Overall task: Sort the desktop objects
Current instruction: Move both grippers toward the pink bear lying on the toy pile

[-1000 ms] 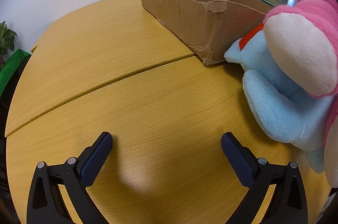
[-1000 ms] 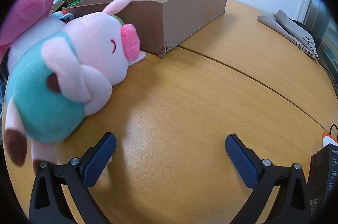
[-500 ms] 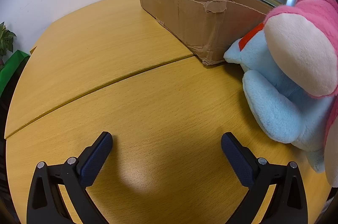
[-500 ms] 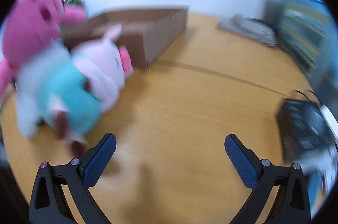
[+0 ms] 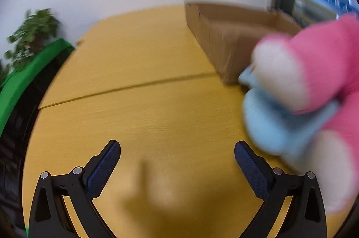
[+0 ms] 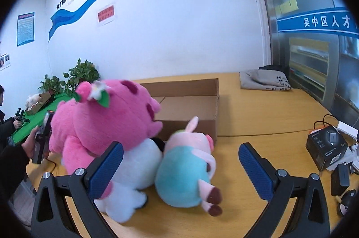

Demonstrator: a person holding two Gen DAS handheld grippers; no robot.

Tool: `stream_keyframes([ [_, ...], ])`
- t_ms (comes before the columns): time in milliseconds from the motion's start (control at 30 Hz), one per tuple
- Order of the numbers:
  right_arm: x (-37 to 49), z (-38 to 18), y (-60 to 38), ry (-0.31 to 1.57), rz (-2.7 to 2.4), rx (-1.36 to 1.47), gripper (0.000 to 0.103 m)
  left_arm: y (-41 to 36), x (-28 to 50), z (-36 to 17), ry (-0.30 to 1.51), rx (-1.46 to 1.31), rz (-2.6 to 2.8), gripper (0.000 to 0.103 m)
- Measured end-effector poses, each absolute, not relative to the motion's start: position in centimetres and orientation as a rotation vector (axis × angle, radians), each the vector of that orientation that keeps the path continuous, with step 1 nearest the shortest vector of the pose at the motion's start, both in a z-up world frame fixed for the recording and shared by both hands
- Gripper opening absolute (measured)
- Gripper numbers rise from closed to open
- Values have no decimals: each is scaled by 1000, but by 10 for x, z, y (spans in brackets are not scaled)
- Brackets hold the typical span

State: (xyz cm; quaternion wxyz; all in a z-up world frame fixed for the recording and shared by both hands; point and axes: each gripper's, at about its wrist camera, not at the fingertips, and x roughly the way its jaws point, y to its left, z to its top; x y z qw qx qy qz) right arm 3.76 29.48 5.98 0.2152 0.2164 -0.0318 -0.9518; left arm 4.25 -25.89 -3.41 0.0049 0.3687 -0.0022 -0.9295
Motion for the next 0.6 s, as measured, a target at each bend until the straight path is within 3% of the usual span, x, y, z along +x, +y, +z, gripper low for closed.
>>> stream_keyframes([
  [233,49,68,271,-87,-2682,605,103,-207,150,30,277,852,-2779,103],
  [433,76,64,247,-93,-2711,619,103,-120,168,17,445,975,-2866,103],
  [600,94,52,227,-21,-2726,750,103,-46,166,10,290,1063,-2977,103],
])
